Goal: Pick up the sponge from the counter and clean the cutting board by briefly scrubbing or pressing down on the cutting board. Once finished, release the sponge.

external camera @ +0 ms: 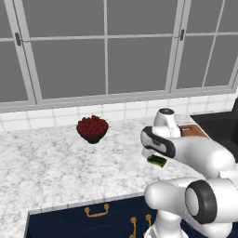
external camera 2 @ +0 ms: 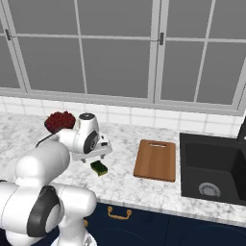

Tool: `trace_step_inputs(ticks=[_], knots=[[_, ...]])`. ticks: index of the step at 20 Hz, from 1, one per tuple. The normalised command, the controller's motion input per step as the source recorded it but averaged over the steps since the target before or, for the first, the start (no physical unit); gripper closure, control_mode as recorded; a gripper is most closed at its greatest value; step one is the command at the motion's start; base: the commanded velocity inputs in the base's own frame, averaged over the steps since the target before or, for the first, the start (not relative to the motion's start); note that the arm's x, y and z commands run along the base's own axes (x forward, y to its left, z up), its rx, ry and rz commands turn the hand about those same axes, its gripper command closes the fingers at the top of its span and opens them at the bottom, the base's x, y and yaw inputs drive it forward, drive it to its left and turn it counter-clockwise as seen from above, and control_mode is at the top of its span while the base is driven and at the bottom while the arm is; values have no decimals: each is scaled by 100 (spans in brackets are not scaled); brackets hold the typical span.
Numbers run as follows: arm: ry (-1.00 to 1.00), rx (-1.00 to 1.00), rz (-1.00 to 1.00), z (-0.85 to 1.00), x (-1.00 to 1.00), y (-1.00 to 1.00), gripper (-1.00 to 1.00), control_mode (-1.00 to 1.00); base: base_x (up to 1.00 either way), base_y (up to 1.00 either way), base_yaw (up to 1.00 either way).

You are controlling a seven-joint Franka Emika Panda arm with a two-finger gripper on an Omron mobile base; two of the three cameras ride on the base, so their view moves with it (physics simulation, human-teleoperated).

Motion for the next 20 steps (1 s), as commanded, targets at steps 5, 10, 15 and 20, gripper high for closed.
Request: trace_step_inputs(ticks=[5,10,15,20], knots=[[0,-11,0,-7,6,-5,-100,-100,0,0,0],[0,-7,0,-14,0,-3,-100,-100,0,0,0],[0,0,0,-33,0,-2,-100,-100,0,0,0],[0,0,0,-28,1,-6,-100,-100,0,0,0]])
